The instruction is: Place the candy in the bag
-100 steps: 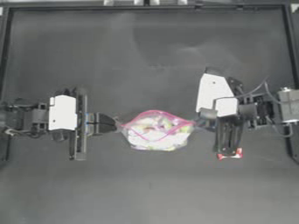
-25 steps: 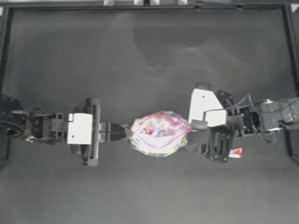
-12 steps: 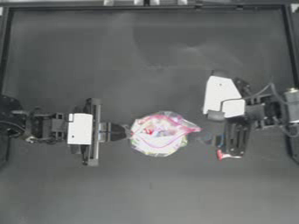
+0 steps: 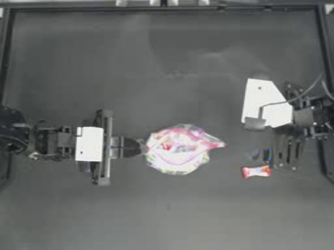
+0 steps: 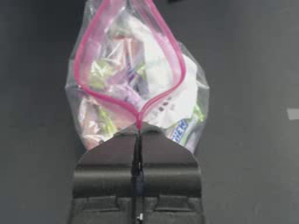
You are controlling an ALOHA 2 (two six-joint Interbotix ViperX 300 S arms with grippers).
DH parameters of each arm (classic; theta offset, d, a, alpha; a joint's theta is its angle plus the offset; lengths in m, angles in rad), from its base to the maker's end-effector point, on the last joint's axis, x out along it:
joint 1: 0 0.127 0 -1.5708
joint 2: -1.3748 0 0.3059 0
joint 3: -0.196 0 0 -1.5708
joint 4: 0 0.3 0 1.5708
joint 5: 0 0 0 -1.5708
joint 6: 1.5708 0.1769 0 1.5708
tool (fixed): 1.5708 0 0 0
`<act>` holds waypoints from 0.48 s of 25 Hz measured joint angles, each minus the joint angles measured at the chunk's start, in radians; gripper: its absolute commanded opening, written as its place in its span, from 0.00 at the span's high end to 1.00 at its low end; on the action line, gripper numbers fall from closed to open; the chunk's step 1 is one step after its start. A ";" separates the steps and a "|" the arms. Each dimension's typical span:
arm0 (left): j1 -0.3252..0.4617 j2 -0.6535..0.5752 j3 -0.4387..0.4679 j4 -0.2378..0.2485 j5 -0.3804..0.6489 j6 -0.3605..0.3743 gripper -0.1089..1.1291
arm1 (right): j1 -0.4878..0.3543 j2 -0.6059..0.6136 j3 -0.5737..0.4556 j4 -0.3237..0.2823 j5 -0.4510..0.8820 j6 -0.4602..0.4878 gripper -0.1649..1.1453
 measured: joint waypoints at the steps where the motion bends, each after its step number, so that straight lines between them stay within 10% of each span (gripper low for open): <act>1: 0.000 0.002 0.000 0.000 0.000 0.000 0.88 | 0.006 0.000 0.000 0.011 0.006 0.003 0.10; 12: 0.003 0.000 0.000 0.000 0.000 0.000 0.88 | 0.089 -0.002 0.066 0.044 0.009 0.055 0.10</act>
